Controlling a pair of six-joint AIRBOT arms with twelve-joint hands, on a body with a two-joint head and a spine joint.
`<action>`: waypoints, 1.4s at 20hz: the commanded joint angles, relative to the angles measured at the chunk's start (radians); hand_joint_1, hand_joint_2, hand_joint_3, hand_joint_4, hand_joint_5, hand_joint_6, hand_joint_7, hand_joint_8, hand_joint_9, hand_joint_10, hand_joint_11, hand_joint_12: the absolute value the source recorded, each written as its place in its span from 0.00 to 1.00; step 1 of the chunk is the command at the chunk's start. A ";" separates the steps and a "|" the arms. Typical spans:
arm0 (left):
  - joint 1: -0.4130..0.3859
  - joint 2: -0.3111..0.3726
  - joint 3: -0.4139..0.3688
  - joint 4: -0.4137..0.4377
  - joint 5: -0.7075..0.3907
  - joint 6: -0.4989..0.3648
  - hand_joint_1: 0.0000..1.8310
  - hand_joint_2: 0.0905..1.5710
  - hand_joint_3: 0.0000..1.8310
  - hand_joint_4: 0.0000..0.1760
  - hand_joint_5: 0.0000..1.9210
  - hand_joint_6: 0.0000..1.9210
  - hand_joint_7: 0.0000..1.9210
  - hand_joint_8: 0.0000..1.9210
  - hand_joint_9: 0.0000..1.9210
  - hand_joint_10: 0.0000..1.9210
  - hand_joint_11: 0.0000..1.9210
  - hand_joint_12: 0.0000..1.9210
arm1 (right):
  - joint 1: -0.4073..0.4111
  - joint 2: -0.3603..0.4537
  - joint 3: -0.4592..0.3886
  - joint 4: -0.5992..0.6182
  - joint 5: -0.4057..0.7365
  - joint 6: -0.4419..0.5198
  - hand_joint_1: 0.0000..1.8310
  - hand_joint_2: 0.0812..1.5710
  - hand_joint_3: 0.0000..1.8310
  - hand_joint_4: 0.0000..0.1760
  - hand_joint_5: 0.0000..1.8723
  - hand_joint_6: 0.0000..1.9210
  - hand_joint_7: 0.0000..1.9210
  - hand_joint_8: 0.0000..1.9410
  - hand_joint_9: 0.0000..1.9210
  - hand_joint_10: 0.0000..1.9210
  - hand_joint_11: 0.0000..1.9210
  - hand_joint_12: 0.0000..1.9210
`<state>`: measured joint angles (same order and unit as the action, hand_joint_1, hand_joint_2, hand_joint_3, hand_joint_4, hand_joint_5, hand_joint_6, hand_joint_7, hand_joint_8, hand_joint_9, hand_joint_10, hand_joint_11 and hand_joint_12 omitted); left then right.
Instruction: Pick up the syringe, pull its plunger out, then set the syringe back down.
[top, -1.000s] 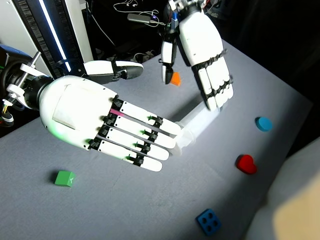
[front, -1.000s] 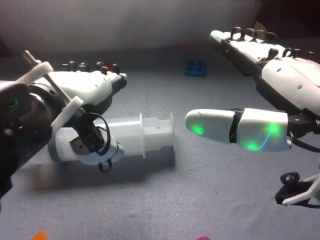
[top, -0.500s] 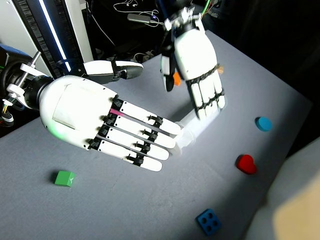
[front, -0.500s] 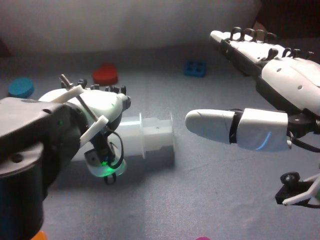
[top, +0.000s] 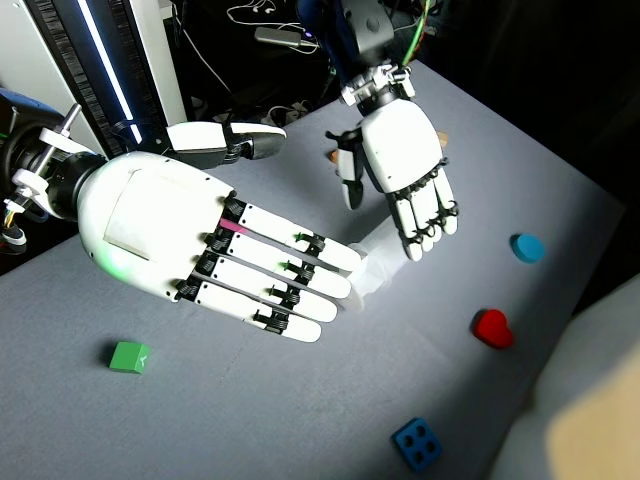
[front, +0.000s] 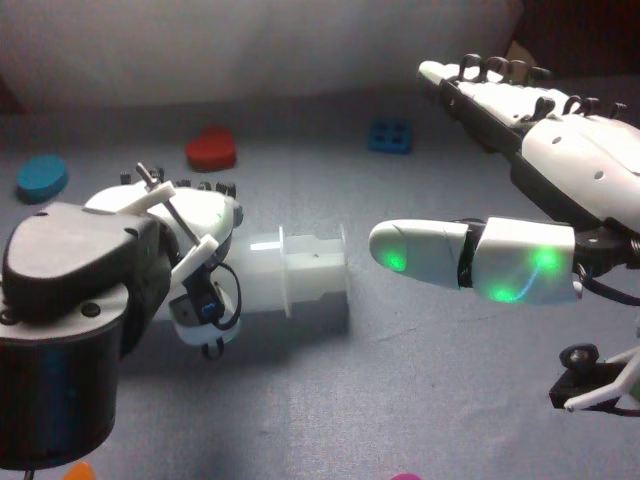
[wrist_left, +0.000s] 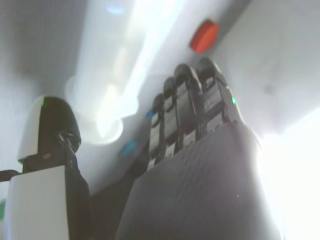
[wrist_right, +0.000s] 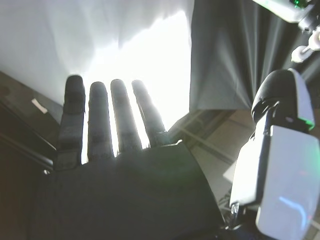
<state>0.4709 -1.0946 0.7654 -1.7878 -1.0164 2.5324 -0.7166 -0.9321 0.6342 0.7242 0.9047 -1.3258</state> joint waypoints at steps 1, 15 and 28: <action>-0.001 -0.006 0.010 0.087 -0.019 -0.009 0.58 0.69 0.00 0.00 0.08 0.00 0.08 0.00 0.09 0.00 0.00 0.13 | 0.004 -0.001 -0.002 -0.056 0.094 0.007 0.10 0.51 0.00 0.00 0.00 0.00 0.00 0.00 0.00 0.00 0.00 0.17; 0.052 -0.123 0.150 0.123 0.032 -0.029 0.56 0.70 0.00 0.00 0.09 0.00 0.10 0.00 0.11 0.01 0.00 0.14 | 0.003 -0.001 -0.003 -0.056 0.094 0.007 0.08 0.52 0.00 0.00 0.00 0.00 0.00 0.00 0.00 0.00 0.00 0.17; 0.096 -0.182 0.221 0.143 0.070 -0.082 0.57 0.70 0.00 0.00 0.10 0.00 0.12 0.00 0.13 0.01 0.00 0.18 | 0.003 -0.001 -0.003 -0.056 0.096 0.007 0.09 0.52 0.00 0.00 0.00 0.00 0.00 0.00 0.00 0.00 0.00 0.11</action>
<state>0.5663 -1.2701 0.9833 -1.6974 -0.9314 2.4439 -0.7166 -0.9321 0.6342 0.7254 0.9047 -1.3258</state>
